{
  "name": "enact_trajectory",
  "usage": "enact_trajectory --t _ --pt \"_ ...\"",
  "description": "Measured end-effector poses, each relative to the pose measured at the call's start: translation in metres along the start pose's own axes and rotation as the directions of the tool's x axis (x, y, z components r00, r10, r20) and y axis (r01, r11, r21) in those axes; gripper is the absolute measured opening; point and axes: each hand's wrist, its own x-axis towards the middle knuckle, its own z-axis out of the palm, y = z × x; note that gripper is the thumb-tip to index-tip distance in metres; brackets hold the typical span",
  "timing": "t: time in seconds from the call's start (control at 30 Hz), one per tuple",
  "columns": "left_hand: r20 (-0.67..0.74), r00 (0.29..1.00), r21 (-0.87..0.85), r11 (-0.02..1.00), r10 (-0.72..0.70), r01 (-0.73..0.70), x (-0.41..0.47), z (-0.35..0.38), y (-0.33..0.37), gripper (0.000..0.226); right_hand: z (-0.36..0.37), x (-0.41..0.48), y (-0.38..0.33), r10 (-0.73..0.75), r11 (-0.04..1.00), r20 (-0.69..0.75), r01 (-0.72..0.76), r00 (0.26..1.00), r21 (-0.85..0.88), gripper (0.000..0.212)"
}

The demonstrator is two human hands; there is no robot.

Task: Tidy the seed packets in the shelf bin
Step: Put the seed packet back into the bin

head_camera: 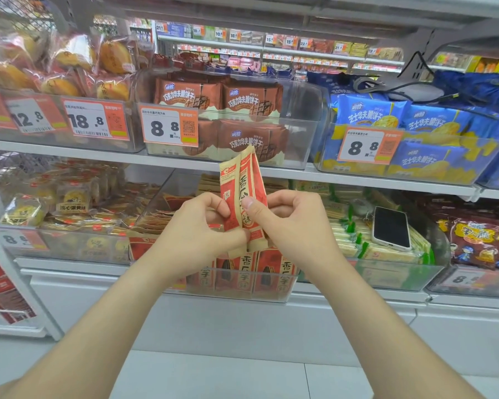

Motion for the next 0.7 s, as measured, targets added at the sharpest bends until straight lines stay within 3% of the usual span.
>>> enact_trajectory --t 0.23,0.53,0.63,0.7 --pt "0.094 0.995 -0.117 0.992 -0.031 0.042 0.001 -0.008 0.007 0.031 0.003 -0.003 0.002 -0.183 0.973 -0.026 0.178 0.983 -0.148 0.023" --pt "0.139 0.990 -0.176 0.984 -0.013 0.038 -0.002 -0.014 0.008 0.028 0.000 -0.003 0.001 -0.104 0.994 -0.008 0.104 0.995 -0.018 0.017" --pt "-0.036 0.999 -0.094 0.995 0.038 -0.041 -0.001 -0.006 0.004 0.036 -0.004 -0.003 0.000 -0.042 0.996 0.099 0.050 0.994 -0.080 0.005" --pt "-0.227 0.970 0.003 0.995 0.093 -0.095 0.000 -0.001 0.000 0.038 -0.003 -0.003 0.003 0.001 0.990 0.251 0.035 0.968 -0.139 0.018"
